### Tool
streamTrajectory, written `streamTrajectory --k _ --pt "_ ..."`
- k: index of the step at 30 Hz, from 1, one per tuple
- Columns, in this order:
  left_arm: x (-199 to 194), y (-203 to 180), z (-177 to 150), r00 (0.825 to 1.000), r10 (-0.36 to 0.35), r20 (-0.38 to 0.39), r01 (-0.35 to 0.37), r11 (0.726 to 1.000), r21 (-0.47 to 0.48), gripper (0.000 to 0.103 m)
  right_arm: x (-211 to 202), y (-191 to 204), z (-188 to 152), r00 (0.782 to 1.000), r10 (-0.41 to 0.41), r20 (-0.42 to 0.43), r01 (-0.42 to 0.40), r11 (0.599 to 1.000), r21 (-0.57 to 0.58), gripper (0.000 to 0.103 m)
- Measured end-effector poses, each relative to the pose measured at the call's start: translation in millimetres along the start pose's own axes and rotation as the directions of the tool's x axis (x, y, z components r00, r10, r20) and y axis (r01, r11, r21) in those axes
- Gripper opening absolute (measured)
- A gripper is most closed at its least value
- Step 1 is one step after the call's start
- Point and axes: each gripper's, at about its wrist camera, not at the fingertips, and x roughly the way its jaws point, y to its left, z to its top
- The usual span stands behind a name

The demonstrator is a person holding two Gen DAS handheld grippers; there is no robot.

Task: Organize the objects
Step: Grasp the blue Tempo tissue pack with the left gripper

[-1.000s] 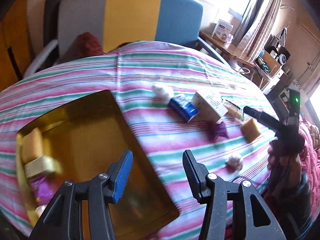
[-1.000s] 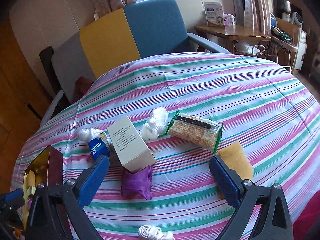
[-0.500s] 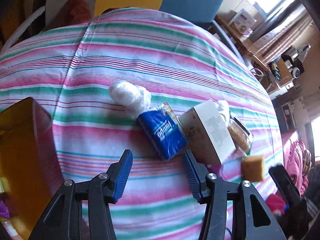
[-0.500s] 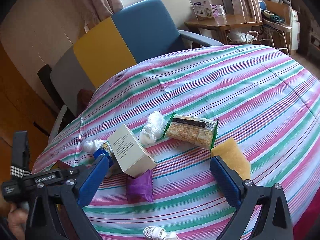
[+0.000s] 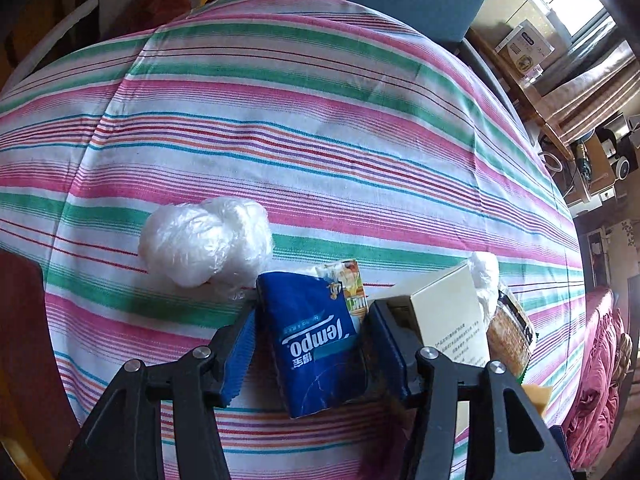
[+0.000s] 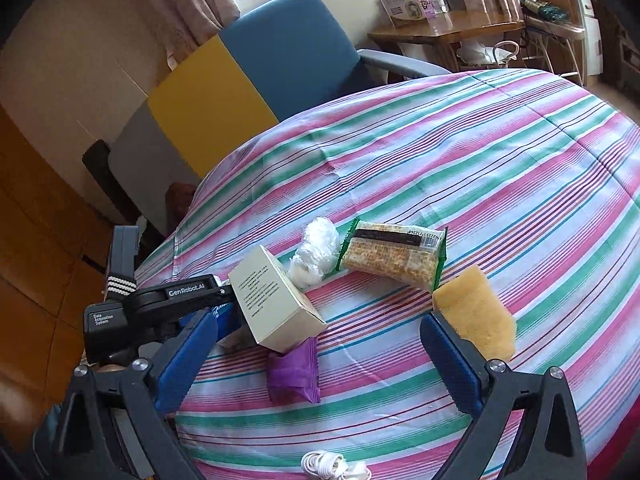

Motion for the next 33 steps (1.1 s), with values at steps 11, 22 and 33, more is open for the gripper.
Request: streamTrajectory --k 11,22,33 --pt "5 -19 -21 0.995 0.085 0.05 -0.094 0.971 0.22 0.055 0 4 -1 1.0 -0.031 0.004 0.031 0.999 -0.022 0.102" --pt "-59 16 -70 0.997 -0.014 0.076 -0.005 0.97 0.243 0.054 7 16 -7 0.997 -0.072 -0.019 0.07 0.992 -0.11 0.099" --pt "-138 32 -134 0.976 -0.157 0.15 0.094 0.927 0.362 0.054 27 35 -22 0.983 -0.169 -0.076 0.146 0.959 -0.243 0.096"
